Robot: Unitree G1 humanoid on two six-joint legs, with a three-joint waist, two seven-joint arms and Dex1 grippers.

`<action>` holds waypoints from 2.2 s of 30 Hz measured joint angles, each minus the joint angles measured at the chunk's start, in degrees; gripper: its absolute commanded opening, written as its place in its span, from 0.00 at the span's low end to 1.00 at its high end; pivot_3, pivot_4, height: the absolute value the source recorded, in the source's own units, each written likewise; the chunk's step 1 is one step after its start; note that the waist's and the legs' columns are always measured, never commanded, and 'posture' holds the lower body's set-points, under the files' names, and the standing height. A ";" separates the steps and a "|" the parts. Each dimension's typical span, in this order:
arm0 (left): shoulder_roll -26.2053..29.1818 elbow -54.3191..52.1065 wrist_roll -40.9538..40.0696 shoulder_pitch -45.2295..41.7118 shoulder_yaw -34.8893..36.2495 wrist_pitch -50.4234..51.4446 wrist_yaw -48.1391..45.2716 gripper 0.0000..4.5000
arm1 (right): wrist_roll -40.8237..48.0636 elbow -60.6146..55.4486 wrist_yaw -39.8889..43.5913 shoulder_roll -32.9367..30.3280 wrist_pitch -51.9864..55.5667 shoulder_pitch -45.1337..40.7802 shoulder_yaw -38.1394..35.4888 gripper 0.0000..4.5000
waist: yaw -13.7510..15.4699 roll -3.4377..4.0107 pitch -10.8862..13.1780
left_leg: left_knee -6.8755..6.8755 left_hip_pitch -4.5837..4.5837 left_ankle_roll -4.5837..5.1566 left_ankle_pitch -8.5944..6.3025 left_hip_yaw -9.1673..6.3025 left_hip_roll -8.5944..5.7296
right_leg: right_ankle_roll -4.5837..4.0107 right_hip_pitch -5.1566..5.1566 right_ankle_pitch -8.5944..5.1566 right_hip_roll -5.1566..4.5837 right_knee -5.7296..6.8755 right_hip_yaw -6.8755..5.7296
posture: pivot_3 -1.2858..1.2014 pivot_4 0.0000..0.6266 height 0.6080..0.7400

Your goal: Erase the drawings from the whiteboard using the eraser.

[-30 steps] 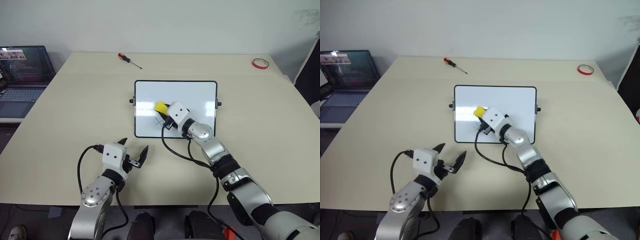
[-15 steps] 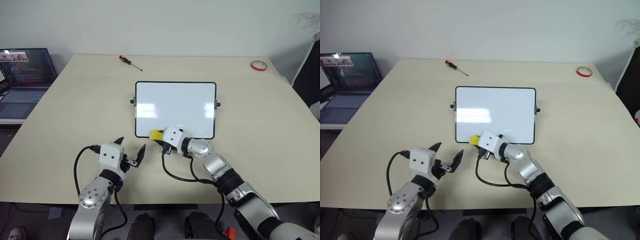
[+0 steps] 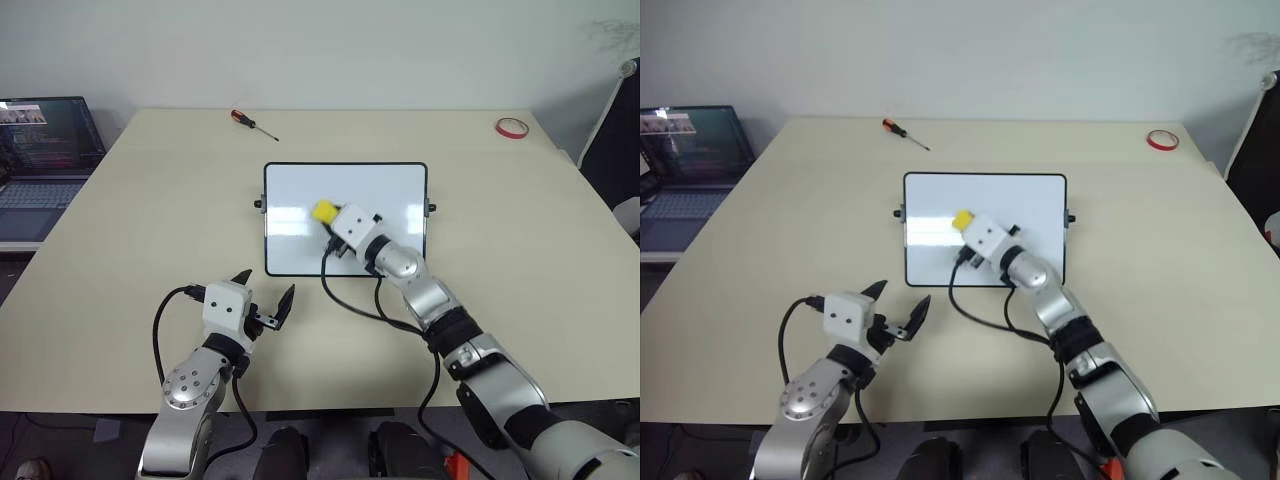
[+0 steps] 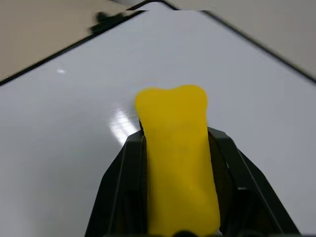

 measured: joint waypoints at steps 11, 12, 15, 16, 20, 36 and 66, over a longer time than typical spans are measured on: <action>-0.01 0.62 -0.01 -1.25 -0.55 -0.18 -0.87 1.00 | 1.92 -7.52 8.15 -2.18 4.17 5.76 0.85 0.28 | 0.09 0.00 0.06 | 0.04 -0.07 -0.01 0.00 -0.26 -0.07 | 0.01 0.01 0.00 -0.01 0.00 -0.09 | 0.52 0.24 1.00; -0.02 0.77 -0.04 -1.90 -0.94 -0.19 -1.07 1.00 | 2.60 -8.87 7.11 -2.35 4.97 6.17 -0.96 0.28 | 0.27 0.00 0.07 | 0.05 -0.10 -0.01 0.00 -0.28 -0.08 | 0.01 0.00 0.00 -0.01 0.00 -0.10 | 0.52 0.24 1.00; 0.01 1.64 -0.49 -3.79 -1.22 -0.52 -2.44 1.00 | 6.51 -16.52 6.14 -4.42 8.64 9.13 -6.78 0.28 | 0.79 -0.01 0.09 | 0.05 -0.26 -0.01 0.00 -0.29 -0.10 | 0.01 -0.09 0.00 -0.01 -0.07 -0.12 | 0.52 0.24 1.00; 0.09 2.08 -0.88 -4.24 -1.19 -0.73 -3.10 1.00 | 7.42 -19.52 6.62 -5.43 10.34 10.21 -7.97 0.28 | 0.77 -0.01 0.09 | 0.04 -0.32 -0.02 0.00 -0.29 -0.07 | 0.01 -0.14 0.00 -0.01 -0.11 -0.11 | 0.52 0.24 1.00; 1.43 4.48 -2.96 -8.22 -3.39 -2.56 -9.31 1.00 | 9.87 -36.06 9.36 -11.26 21.35 17.90 -10.83 0.28 | 0.89 0.05 0.13 | 0.03 -0.72 -0.03 0.00 -0.40 -0.04 | 0.01 -0.37 -0.01 -0.01 -0.26 -0.26 | 0.52 0.24 1.00; 1.01 30.20 -7.46 -34.96 -17.22 -15.85 -44.21 1.00 | 15.93 -71.17 -2.18 -12.91 68.79 36.28 -41.60 0.28 | 0.62 0.23 0.24 | 0.03 -0.77 -0.02 0.00 -0.22 -0.33 | 0.00 -0.34 -0.01 0.29 -0.37 -0.34 | 0.52 0.24 1.00; -1.83 44.74 -2.10 -41.50 -19.16 -25.53 -47.82 1.00 | 22.34 -61.90 -7.93 -10.52 70.85 34.75 -41.68 0.36 | 0.57 0.26 0.25 | 0.09 -0.82 0.02 -0.02 -0.20 -0.35 | 0.01 -0.37 -0.02 0.28 -0.32 -0.29 | 0.52 0.24 1.00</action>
